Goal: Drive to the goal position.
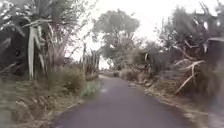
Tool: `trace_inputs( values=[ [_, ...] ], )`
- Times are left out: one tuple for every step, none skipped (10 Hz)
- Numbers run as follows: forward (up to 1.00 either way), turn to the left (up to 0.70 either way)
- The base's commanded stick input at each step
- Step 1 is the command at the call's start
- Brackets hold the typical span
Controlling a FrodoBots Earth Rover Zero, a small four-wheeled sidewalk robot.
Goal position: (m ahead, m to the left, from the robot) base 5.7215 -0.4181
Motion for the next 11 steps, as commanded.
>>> trace_inputs(
  values=[
    [0.85, 0.0],
    [0.85, 0.0],
    [0.85, 0.0],
    [0.85, 0.0],
    [0.85, 0.0],
    [0.85, 0.0],
    [0.85, 0.0],
    [0.85, 0.0],
    [0.85, 0.0],
    [0.85, 0.0],
    [0.85, -0.08]
  ],
)
